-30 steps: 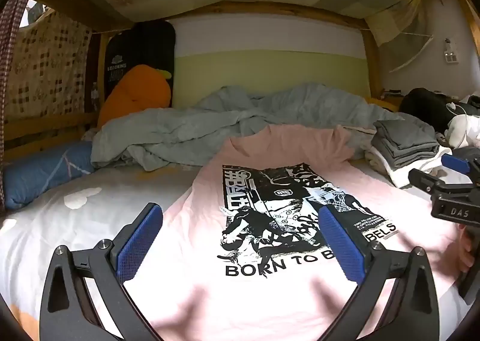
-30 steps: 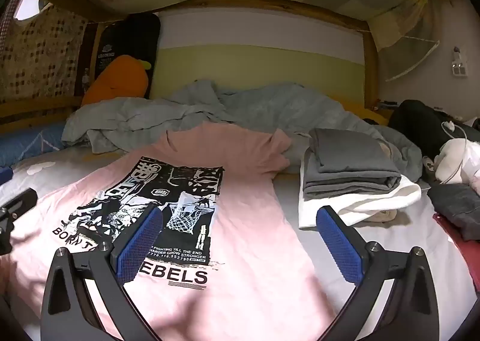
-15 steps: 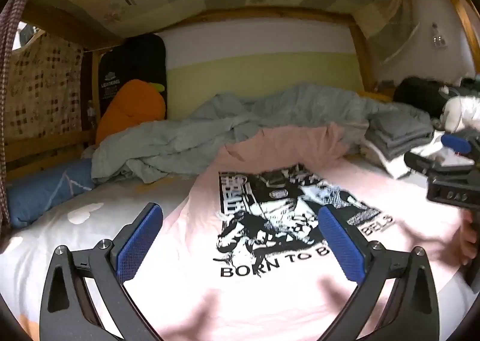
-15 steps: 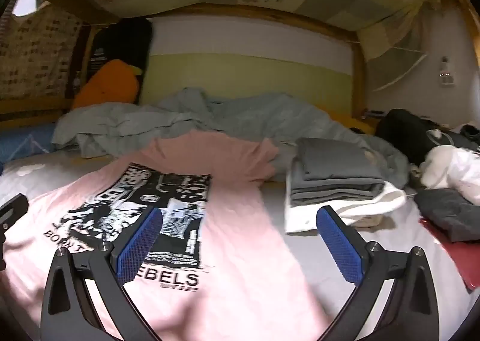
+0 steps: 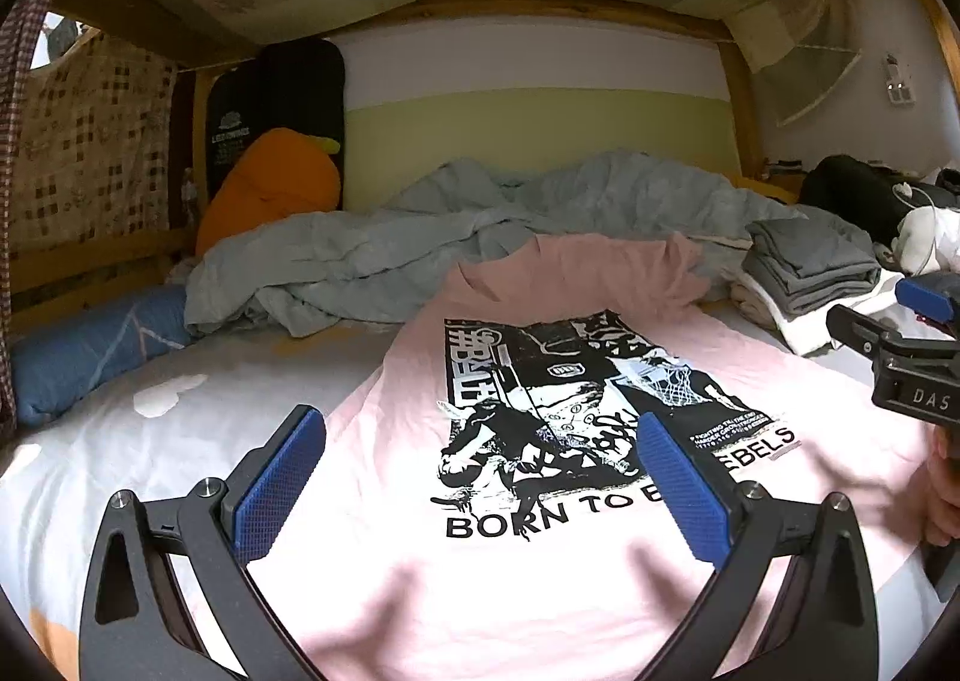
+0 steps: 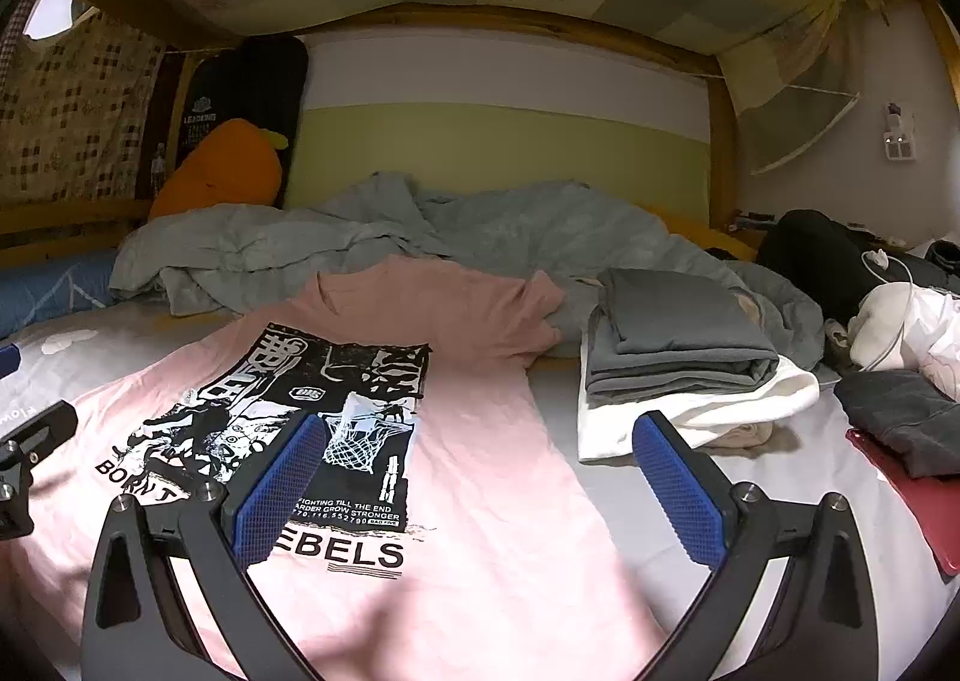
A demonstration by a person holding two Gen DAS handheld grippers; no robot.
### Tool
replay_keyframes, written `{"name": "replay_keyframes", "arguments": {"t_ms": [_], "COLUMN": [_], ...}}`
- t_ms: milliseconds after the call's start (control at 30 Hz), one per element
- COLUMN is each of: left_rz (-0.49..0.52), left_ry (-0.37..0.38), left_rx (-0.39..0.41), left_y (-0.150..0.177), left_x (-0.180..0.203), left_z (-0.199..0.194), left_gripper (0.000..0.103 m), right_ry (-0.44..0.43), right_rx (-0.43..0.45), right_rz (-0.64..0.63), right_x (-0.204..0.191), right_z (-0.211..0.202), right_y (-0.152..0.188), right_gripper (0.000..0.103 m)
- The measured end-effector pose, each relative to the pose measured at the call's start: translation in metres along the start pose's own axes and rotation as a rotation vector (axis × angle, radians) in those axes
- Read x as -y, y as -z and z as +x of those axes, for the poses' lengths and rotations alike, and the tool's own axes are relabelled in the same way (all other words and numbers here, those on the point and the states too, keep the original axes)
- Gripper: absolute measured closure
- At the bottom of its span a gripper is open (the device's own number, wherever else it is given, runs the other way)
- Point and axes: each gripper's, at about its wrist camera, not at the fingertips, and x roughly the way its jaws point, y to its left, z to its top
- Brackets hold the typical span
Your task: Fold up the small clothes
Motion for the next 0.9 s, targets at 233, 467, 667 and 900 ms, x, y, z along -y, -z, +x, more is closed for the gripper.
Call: {"name": "replay_keyframes", "arguments": {"t_ms": [233, 467, 667, 900], "left_rz": [0.02, 0.035, 0.041, 0.087], "left_ry": [-0.025, -0.01, -0.024, -0.058], "left_rx": [-0.02, -0.028, -0.001, 0.049], "left_y": [-0.002, -0.001, -0.001, -0.001], "left_x": [0.004, 0.006, 0.009, 0.017], "left_z": [0.003, 0.006, 0.0, -0.009], "left_gripper": [0.0, 0.0, 0.0, 0.0], "right_ry": [-0.002, -0.004, -0.005, -0.004], "right_rx": [-0.01, -0.024, -0.022, -0.02], "right_rz": [0.007, 0.027, 0.023, 0.023], "right_x": [0.001, 0.004, 0.005, 0.005], "right_z": [0.003, 0.005, 0.005, 0.005], "right_y": [0.001, 0.001, 0.001, 0.0], "right_gripper": [0.0, 0.0, 0.0, 0.0]}}
